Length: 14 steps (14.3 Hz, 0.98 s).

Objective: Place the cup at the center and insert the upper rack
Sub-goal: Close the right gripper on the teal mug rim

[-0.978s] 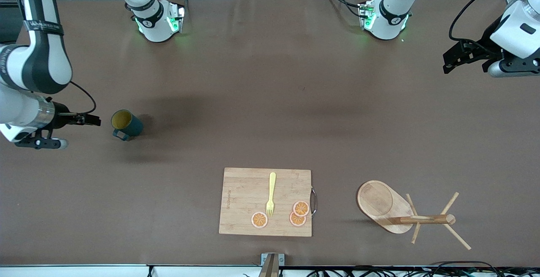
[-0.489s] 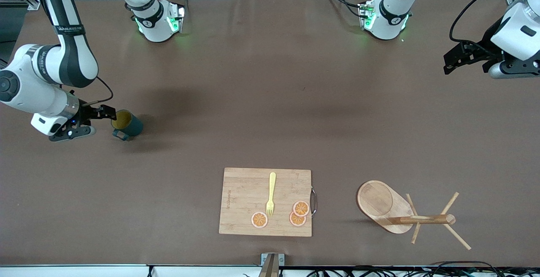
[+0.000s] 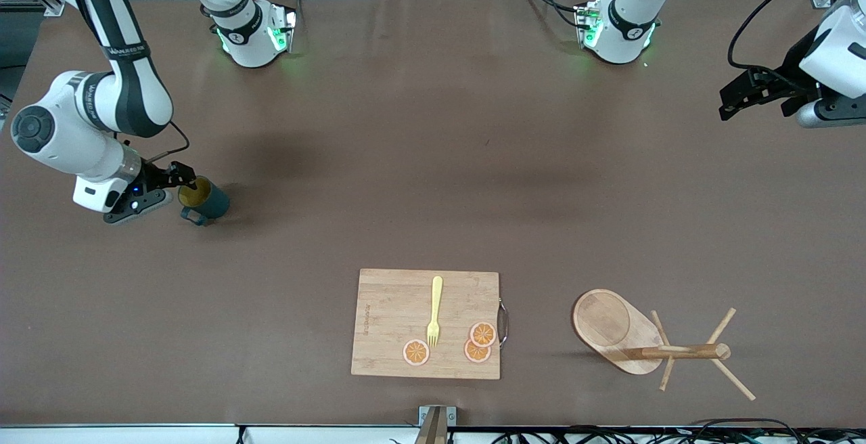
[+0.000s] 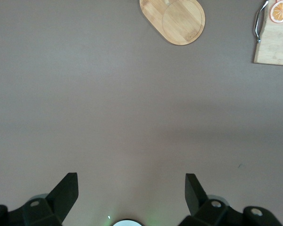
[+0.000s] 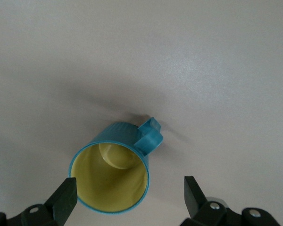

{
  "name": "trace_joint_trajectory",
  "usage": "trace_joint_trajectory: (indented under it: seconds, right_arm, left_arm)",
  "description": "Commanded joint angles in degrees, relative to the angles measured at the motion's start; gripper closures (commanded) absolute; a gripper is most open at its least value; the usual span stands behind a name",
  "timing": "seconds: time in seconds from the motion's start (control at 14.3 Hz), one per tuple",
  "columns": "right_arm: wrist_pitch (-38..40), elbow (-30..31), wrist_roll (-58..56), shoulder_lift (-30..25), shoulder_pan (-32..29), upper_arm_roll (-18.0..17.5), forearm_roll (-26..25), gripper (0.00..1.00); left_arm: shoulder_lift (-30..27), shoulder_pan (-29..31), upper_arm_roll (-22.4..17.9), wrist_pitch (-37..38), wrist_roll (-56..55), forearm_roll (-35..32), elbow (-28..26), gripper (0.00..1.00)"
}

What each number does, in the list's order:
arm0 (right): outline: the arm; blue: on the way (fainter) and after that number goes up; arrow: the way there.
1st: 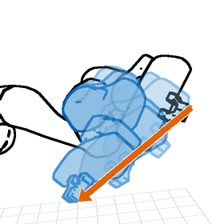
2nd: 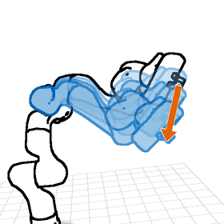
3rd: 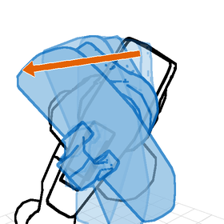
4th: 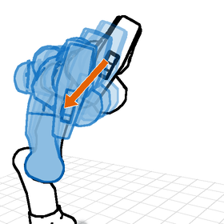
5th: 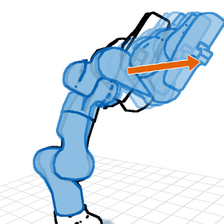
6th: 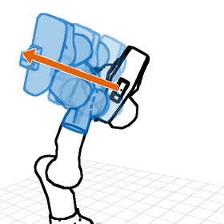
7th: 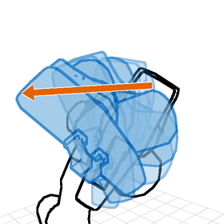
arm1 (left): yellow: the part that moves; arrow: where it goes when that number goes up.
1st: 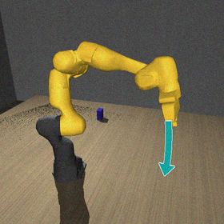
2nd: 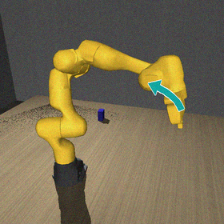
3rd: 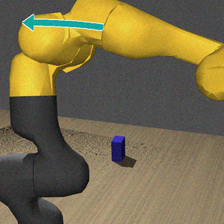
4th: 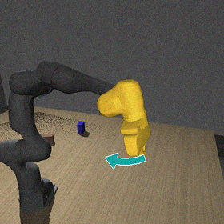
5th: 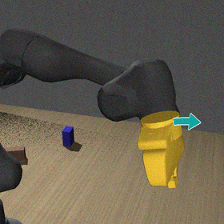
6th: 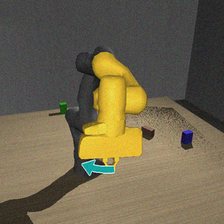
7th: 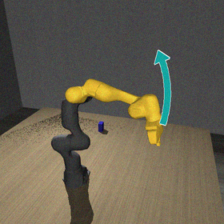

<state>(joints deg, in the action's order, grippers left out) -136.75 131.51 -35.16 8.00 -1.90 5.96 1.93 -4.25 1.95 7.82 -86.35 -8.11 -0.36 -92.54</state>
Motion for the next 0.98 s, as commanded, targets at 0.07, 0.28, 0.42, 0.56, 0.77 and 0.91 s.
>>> trace_joint_trajectory:
  seconds: [0.07, 0.28, 0.42, 0.56, 0.77, 0.91]
  right_arm:
    - [-4.57, 3.76, -2.72, -1.15, -0.91, -0.33, 1.14, 0.07]
    - [-7.55, 3.76, -2.72, 1.21, -1.61, -0.33, 1.14, 0.14]
    - [-9.67, 3.84, -2.72, 3.06, -2.23, -0.33, 1.14, 0.18]
    - [-9.68, 3.84, -2.72, 3.42, -2.76, -0.33, 1.14, 0.24]
    - [-8.98, 3.84, -2.02, 3.69, -2.84, -0.33, 1.32, 0.69]
    - [-8.71, 3.84, -1.84, 3.69, -2.85, -0.33, 2.1, 0.98]
  left_arm:
    - [-0.5, 1.83, 0.17, -0.22, -0.06, 0.01, -0.18, 0.0]
    - [-0.58, 1.92, 0.26, -0.13, -0.06, 0.01, -0.27, 0.0]
    - [-0.67, 1.92, 0.26, -0.22, -0.06, 0.01, -0.8, 0.0]
    - [-0.67, 1.92, 0.26, -0.22, -0.06, 0.01, -0.8, 0.0]
    - [-0.58, 1.92, 0.26, -0.22, -0.06, 0.01, -0.8, 0.0]
    - [-0.58, 1.83, 0.26, -0.22, -0.06, 0.01, -1.06, 0.0]
